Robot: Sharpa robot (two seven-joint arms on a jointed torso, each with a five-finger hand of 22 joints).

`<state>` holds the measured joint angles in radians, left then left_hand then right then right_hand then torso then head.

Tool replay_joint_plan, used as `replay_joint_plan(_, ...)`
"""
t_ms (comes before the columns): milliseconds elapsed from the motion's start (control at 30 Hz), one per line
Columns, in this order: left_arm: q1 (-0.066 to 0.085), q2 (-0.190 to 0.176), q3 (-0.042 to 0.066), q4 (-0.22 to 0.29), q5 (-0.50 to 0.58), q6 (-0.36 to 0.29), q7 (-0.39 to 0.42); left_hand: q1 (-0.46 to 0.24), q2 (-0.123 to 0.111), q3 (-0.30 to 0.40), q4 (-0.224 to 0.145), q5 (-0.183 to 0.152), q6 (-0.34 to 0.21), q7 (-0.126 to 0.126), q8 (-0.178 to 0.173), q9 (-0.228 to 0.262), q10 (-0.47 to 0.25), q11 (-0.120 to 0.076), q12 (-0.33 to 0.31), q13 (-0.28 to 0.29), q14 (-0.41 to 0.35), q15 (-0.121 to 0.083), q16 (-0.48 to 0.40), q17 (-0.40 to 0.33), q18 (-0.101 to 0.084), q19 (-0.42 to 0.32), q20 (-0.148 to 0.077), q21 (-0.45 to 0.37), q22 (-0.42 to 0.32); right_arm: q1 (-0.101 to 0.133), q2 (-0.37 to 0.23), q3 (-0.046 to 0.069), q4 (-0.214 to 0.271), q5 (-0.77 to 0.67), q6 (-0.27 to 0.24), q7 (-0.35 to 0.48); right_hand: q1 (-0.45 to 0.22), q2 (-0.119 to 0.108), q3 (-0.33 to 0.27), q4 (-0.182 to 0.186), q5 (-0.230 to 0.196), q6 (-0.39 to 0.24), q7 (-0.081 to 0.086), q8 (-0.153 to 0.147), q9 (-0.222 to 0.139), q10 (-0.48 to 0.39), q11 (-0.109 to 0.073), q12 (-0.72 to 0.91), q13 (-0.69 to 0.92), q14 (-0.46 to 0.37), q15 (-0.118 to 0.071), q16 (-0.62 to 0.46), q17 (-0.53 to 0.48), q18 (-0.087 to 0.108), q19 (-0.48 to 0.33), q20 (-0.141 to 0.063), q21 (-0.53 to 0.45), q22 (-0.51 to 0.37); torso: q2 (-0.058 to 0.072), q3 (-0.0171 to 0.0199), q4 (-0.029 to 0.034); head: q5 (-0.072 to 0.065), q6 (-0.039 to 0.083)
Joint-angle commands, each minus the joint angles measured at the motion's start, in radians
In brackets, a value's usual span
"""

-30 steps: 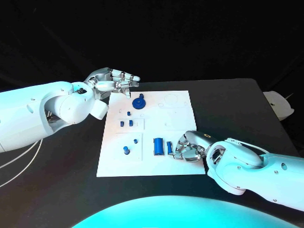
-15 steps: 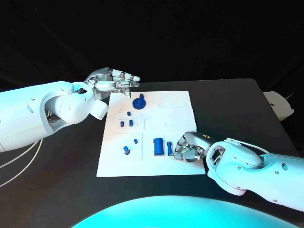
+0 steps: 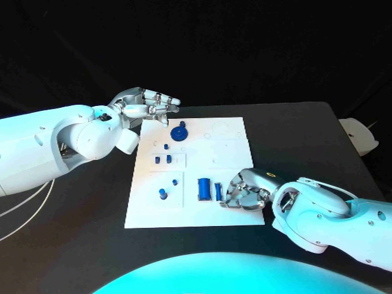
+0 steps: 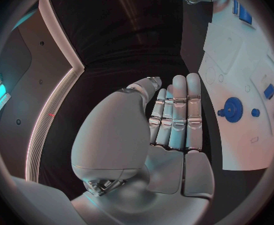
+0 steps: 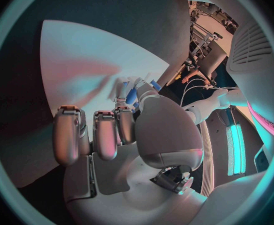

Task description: Assemble the parts on the task board

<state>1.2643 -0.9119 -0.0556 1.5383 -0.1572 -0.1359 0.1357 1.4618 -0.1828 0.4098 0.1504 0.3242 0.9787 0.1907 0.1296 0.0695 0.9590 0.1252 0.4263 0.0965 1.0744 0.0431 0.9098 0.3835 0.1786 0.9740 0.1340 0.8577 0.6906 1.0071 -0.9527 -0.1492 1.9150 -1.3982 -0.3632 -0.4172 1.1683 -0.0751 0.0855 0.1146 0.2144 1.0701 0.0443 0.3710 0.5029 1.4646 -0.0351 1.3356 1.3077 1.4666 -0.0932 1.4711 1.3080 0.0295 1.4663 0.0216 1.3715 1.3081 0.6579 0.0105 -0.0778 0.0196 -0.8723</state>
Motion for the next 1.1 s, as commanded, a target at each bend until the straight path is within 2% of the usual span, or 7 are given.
replay_joint_plan(33,0.0,0.006,0.0,-0.004,0.009,0.025,0.022,-0.003,-0.004,-0.001,0.005,-0.004,-0.004,0.001,0.004,0.001,-0.009,0.0,0.005,-0.001,-0.004,0.004,-0.003,-0.001,0.006,0.002,0.002,-0.006,-0.001,0.034,-0.009,0.002,-0.026,0.212,-0.066,0.294,0.039,0.013,0.008,-0.023,0.021,-0.023,0.004,-0.009,-0.003,-0.017,0.011,-0.024,0.098,0.067,0.007,-0.014,0.092,0.02,0.02,0.001,-0.052,0.195,-0.008,-0.0043,-0.0043,-0.003,0.008)
replay_joint_plan(300,-0.013,0.029,0.0,-0.041,0.084,0.018,0.057,-0.008,-0.002,-0.002,0.008,-0.004,-0.001,-0.002,0.007,0.002,-0.007,-0.001,0.007,-0.001,-0.007,0.005,-0.004,-0.002,0.006,-0.002,0.003,-0.01,-0.003,0.116,0.027,0.004,-0.195,0.758,-0.089,0.587,0.113,0.047,0.046,-0.063,0.025,-0.127,0.058,-0.07,-0.033,-0.26,0.057,-0.398,-0.138,-0.018,0.046,-0.209,-0.148,0.081,-0.126,0.033,-0.421,0.089,-0.033,-0.0173,-0.0121,0.002,0.056)
replay_joint_plan(567,-0.044,0.07,0.001,-0.11,0.185,-0.002,0.104,-0.012,0.007,0.003,0.007,-0.003,0.001,-0.007,0.015,0.003,0.004,-0.004,0.015,-0.005,-0.055,0.009,-0.092,-0.045,0.005,-0.052,0.009,-0.072,-0.034,0.169,0.122,0.024,-0.406,1.17,-0.05,0.721,0.125,0.061,0.09,-0.063,-0.014,-0.198,0.11,-0.119,-0.1,-0.502,0.11,-0.791,-0.486,-0.296,0.105,-0.737,-0.636,0.149,-0.392,0.091,-0.986,-0.156,-0.043,-0.0201,-0.0217,0.003,0.125)
replay_joint_plan(733,-0.072,0.108,0.002,-0.173,0.227,-0.009,0.172,-0.015,0.016,0.021,-0.001,-0.004,0.012,-0.004,0.028,0.004,0.037,0.005,-0.039,-0.031,-0.054,0.025,-0.294,-0.13,0.004,-0.098,0.03,-0.173,-0.094,0.181,0.188,0.035,-0.527,1.249,-0.019,0.758,0.136,0.034,0.203,-0.075,-0.028,-0.155,0.126,-0.192,-0.201,-0.454,0.16,-1.047,-0.873,-0.413,0.177,-1.105,-0.894,0.155,-0.538,0.176,-1.239,-0.404,-0.054,-0.0176,-0.022,0.008,0.148)
replay_joint_plan(1033,-0.111,0.164,0.004,-0.252,0.256,0.006,0.255,-0.045,0.024,0.032,0.005,-0.005,0.004,-0.013,0.001,-0.001,0.075,0.016,-0.181,-0.034,-0.097,0.067,-0.582,-0.211,-0.012,-0.194,0.096,-0.402,-0.239,0.184,0.248,0.044,-0.651,1.266,0.038,0.79,0.104,0.038,0.245,-0.113,-0.03,-0.091,0.148,-0.286,-0.295,-0.433,0.174,-1.148,-1.15,-0.371,0.207,-1.339,-1.093,0.16,-0.58,0.211,-1.301,-0.656,-0.072,-0.0097,-0.0135,0.014,0.175)
replay_joint_plan(1067,-0.104,0.153,0.003,-0.239,0.217,-0.006,0.173,-0.461,0.071,-0.103,-0.045,-0.097,-0.291,-0.06,-0.033,-0.069,-0.238,-0.028,-0.239,-0.096,-0.378,0.03,-0.654,-0.255,-0.054,-0.416,0.018,-0.511,-0.357,0.183,0.242,0.043,-0.633,1.219,-0.019,0.738,-0.269,0.075,0.143,-0.115,-0.082,-0.393,0.089,-0.299,-0.346,-0.758,0.136,-1.196,-1.166,-0.717,0.173,-1.358,-1.134,0.089,-0.84,0.14,-1.372,-0.817,-0.062,-0.0139,-0.0182,0.011,0.166)
replay_joint_plan(1100,-0.105,0.153,0.003,-0.237,0.216,-0.01,0.174,-0.5,0.075,-0.11,-0.046,-0.106,-0.313,-0.068,-0.039,-0.069,-0.258,-0.029,-0.255,-0.096,-0.409,0.031,-0.68,-0.264,-0.054,-0.443,0.019,-0.541,-0.38,0.182,0.241,0.044,-0.631,1.22,-0.022,0.74,-0.306,0.075,0.14,-0.115,-0.089,-0.41,0.086,-0.371,-0.359,-0.771,0.13,-1.206,-1.191,-0.73,0.17,-1.375,-1.155,0.089,-0.866,0.136,-1.372,-0.857,-0.063,-0.0138,-0.0165,0.011,0.168)
